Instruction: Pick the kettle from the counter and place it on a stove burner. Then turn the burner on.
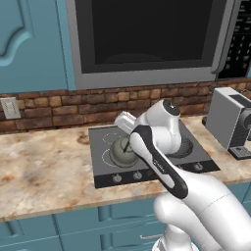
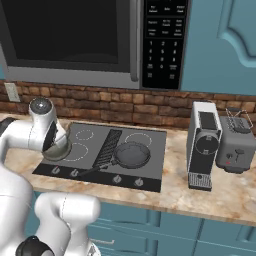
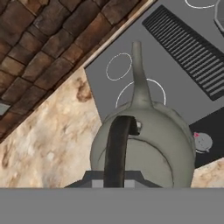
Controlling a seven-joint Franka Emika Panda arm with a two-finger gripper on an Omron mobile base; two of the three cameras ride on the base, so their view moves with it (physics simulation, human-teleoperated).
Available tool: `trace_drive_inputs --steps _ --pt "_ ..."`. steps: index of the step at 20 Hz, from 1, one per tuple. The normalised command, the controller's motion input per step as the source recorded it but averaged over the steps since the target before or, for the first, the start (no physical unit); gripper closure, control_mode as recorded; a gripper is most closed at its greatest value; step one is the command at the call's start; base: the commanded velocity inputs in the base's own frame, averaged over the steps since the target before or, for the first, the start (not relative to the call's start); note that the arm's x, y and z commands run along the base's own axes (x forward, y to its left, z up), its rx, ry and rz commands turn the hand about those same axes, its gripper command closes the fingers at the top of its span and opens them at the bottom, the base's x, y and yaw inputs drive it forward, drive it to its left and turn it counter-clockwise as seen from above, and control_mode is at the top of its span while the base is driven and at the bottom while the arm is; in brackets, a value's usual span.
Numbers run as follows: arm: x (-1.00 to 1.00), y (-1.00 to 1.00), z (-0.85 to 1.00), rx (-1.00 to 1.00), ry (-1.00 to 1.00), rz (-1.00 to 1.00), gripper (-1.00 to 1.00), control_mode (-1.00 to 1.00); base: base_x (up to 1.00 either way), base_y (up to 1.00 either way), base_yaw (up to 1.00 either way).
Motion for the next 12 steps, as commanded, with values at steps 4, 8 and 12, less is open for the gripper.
trace_drive_inputs --steps 4,8,12 --pt "0.0 0.0 0.0 0.0 0.0 0.0 1.0 -1.0 0.0 0.0 0.0" --pt "0.08 0.0 -0.02 -0.01 0.0 0.0 1.0 -1.0 0.0 0.0 0.0" --pt "0.17 0.0 -0.01 -0.01 0.0 0.0 1.0 -1.0 0.0 0.0 0.0"
